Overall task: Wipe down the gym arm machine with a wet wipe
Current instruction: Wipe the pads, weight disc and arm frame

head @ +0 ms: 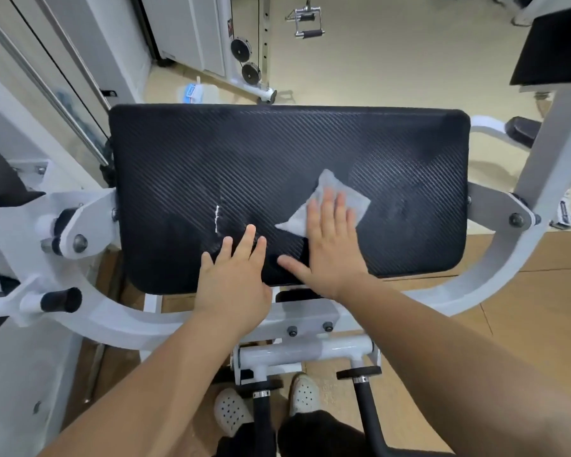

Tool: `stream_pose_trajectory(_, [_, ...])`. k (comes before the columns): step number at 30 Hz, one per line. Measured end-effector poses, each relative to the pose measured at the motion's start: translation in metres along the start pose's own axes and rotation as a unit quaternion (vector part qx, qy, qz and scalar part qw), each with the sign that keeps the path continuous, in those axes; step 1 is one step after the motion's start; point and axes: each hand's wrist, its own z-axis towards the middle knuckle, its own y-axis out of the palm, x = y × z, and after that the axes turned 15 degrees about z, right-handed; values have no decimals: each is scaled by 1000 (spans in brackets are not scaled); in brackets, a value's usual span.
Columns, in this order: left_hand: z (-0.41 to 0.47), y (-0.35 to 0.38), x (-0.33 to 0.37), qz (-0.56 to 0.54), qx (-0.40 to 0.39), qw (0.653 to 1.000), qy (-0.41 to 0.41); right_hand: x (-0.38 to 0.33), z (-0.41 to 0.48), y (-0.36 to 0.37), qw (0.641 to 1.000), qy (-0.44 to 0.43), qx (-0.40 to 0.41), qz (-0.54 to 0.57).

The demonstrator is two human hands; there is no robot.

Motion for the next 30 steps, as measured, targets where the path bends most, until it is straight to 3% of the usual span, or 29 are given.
stream_pose_trajectory(2, [1, -2, -1, -2, -4, 1000, 1, 7, 5, -2, 987, -143, -52, -44])
stream_pose_trajectory(4, [3, -5, 0, -7, -18, 1000, -1, 36, 26, -26, 969, -219, -51, -98])
stream_pose_trajectory(5, [4, -5, 0, -9, -25, 1000, -3, 50, 41, -42, 973, -203, -32, -104])
stream_pose_trajectory(7, [5, -6, 3, -15, -40, 999, -9, 62, 76, -74, 996, -61, 40, -48])
stream_pose_trajectory(9, [6, -8, 6, -34, -61, 997, -22, 47, 106, -93, 990, 82, 110, 28])
stream_pose_trajectory(10, [6, -9, 8, -43, -73, 996, -28, 31, 114, -94, 987, 95, 120, 40])
stream_pose_trajectory(11, [6, -11, 10, -46, -83, 995, -32, 14, 119, -90, 991, 62, 112, 34])
stream_pose_trajectory(13, [6, -13, 13, -39, -88, 995, -38, -15, 116, -73, 994, -95, 48, -17])
stream_pose_trajectory(15, [6, -15, 15, -30, -90, 994, -45, -26, 108, -57, 967, -241, -34, -72])
stream_pose_trajectory(17, [6, -18, 18, -27, -103, 993, -53, -13, 109, -63, 946, -300, -82, -95])
stream_pose_trajectory(19, [7, -22, 21, -31, -110, 991, -64, 14, 108, -75, 943, -309, -79, -97])
stream_pose_trajectory(21, [6, -25, 25, -47, -109, 990, -79, 48, 104, -85, 966, -243, -32, -81])
stream_pose_trajectory(24, [8, -27, 35, -54, -105, 987, -109, 110, 92, -103, 996, -41, 82, -13])
stream_pose_trajectory(27, [14, -38, 49, -4, -46, 988, -145, 154, 74, -115, 973, 140, 148, 109])
stream_pose_trajectory(29, [19, -47, 66, 20, 33, 989, -142, 154, 58, -105, 968, 152, 151, 134])
stream_pose_trajectory(30, [22, -50, 78, 12, 71, 989, -132, 149, 47, -92, 978, 111, 137, 110])
